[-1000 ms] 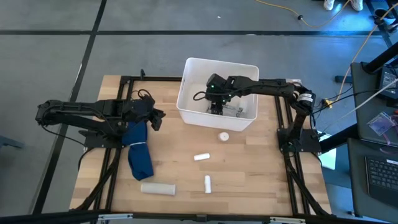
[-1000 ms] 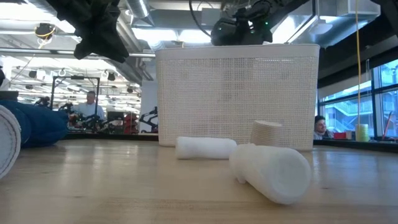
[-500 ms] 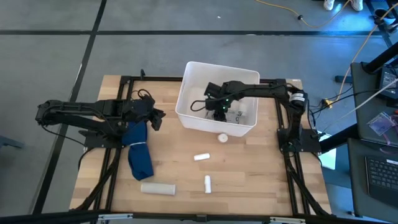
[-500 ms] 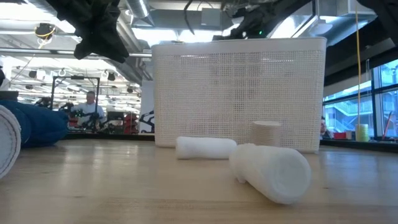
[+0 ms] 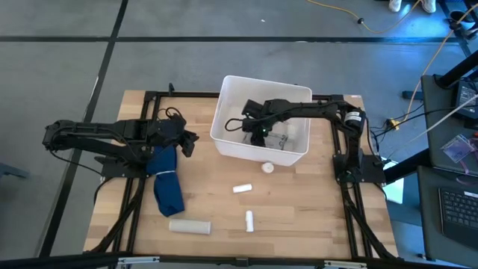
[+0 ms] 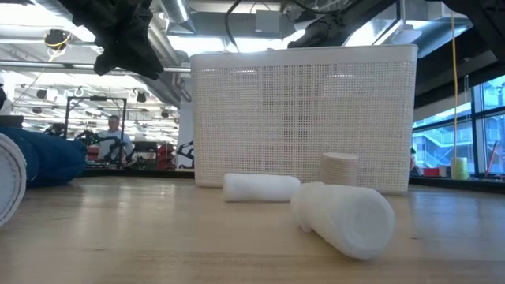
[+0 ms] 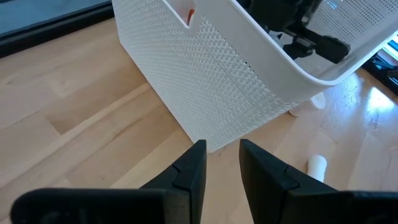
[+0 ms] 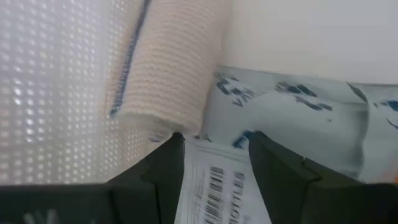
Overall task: Pick & place medical supplies in basket/bin
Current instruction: Put the top bandage in the white bin
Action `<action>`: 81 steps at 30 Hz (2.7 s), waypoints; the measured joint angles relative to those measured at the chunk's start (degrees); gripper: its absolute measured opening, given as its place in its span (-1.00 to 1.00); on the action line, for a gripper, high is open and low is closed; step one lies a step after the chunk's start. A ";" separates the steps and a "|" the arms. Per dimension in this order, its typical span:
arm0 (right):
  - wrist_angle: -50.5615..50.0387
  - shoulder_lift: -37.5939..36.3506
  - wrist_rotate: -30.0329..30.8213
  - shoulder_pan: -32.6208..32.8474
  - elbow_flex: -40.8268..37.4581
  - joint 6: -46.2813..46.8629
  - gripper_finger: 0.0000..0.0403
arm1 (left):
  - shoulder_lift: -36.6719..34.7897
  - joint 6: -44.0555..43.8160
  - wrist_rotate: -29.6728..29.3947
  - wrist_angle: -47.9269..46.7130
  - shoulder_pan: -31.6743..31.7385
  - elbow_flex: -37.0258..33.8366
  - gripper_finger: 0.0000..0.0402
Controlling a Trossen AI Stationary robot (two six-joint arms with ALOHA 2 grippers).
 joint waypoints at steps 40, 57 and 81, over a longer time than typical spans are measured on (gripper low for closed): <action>-23.57 -0.35 12.77 28.93 38.84 3.41 -0.10 | 0.00 0.02 -2.58 -0.48 0.00 0.00 -0.55; -25.41 -0.35 29.28 32.25 7.71 -1.95 -0.10 | 0.00 0.02 -2.39 -0.92 0.00 0.00 -0.55; -12.82 -0.46 34.96 31.72 -0.26 -6.05 -0.16 | 0.00 0.02 -1.32 -2.25 0.00 0.00 -0.55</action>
